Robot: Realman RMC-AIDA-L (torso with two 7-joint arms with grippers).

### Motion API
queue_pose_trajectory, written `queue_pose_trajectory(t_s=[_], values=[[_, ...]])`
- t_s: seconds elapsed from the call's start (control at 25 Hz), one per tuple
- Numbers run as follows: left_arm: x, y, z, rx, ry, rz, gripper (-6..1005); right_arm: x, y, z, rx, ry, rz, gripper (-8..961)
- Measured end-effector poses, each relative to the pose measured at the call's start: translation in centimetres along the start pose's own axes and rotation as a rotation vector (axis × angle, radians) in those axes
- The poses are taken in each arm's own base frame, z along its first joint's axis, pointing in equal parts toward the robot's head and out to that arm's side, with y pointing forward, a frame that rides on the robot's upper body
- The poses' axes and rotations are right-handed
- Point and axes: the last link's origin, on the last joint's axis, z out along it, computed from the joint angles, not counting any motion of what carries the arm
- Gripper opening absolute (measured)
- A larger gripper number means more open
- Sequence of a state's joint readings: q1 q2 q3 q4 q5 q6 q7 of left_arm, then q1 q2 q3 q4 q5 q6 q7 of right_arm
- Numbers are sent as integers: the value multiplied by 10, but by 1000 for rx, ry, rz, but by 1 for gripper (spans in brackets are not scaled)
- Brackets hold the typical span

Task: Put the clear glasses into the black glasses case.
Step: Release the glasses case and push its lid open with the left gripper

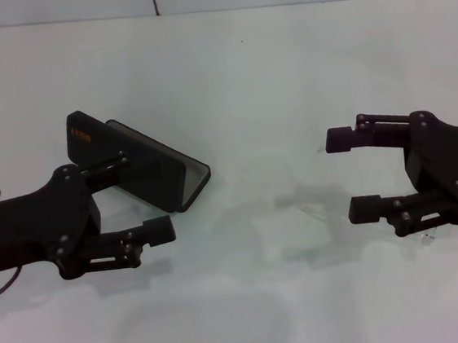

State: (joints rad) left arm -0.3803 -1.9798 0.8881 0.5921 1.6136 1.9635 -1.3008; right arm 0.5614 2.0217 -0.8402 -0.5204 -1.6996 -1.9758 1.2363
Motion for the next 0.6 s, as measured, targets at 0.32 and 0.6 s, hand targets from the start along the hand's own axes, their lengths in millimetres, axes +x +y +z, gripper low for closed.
queue_pose_trajectory(t_s=[0.32, 0.6], values=[[0, 0, 0, -1, 1, 0, 867, -1, 0, 0, 0, 2, -4, 857], [1, -1, 0, 2, 4, 2, 861, 0, -3, -2, 25, 7, -7, 857]])
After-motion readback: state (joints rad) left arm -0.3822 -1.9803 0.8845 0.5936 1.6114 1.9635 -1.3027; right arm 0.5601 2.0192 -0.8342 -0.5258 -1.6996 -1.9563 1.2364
